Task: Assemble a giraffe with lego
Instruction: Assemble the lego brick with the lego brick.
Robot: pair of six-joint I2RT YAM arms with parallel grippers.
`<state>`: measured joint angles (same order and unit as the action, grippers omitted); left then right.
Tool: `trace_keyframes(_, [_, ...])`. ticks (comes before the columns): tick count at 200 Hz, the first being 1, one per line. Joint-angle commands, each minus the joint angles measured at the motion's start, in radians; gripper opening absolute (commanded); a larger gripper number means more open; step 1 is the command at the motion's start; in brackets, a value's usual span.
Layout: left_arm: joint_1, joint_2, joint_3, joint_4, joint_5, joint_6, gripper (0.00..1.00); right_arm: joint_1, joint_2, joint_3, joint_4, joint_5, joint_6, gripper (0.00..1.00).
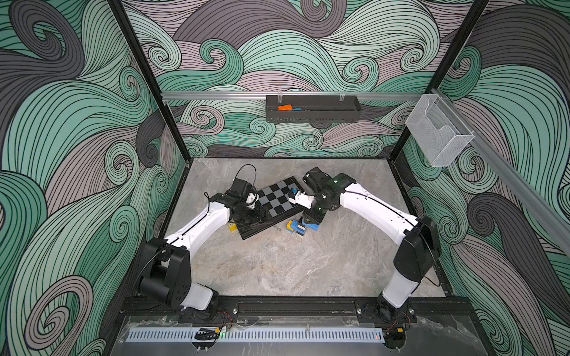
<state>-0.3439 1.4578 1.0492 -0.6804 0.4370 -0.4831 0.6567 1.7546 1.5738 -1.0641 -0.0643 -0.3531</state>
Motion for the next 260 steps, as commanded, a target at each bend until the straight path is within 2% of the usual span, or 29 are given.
trace_keyframes(1, [-0.009, 0.004, 0.014, -0.005, -0.007, -0.004, 0.78, 0.006, 0.024, -0.052, -0.027, 0.023, 0.023, 0.19])
trace_keyframes(78, [-0.009, -0.004, 0.013, -0.01, -0.008, -0.003, 0.78, 0.004, 0.046, -0.078, -0.028, 0.013, 0.024, 0.2])
trace_keyframes(136, [-0.009, -0.004, 0.017, -0.012, -0.007, -0.001, 0.78, -0.002, 0.107, -0.043, -0.067, 0.013, 0.045, 0.2])
trace_keyframes(260, [-0.015, 0.013, 0.031, -0.007, -0.011, 0.008, 0.78, -0.028, 0.138, -0.027, -0.116, 0.013, 0.044, 0.22])
